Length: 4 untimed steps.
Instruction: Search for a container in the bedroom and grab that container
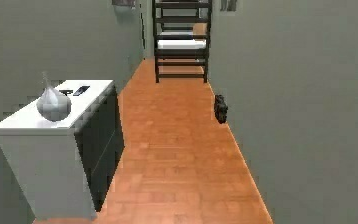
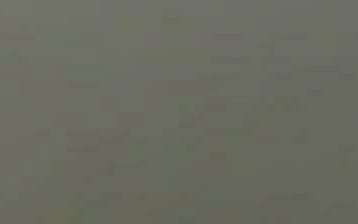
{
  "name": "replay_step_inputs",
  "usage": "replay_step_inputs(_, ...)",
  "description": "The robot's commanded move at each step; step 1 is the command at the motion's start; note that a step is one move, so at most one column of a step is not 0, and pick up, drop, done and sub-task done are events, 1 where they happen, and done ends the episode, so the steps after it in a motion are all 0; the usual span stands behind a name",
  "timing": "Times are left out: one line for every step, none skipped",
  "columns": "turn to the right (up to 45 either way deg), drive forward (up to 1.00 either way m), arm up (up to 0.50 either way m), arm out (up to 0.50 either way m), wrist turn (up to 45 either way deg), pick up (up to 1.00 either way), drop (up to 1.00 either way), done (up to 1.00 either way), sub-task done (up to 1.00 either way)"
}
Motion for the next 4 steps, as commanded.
replay_step_inputs(-12.0, 0.00, 0.00, 0.00, 0.0, 0.00, 0.00, 0.00, 0.00)
replay_step_inputs(0.0, 0.50, 0.00, 0.00, 0.0, 0.00, 0.00, 0.00, 0.00)
replay_step_inputs(-45.0, 0.00, 0.00, 0.00, 0.0, 0.00, 0.00, 0.00, 0.00)
replay_step_inputs(-45.0, 0.00, 0.00, 0.00, 0.0, 0.00, 0.00, 0.00, 0.00)
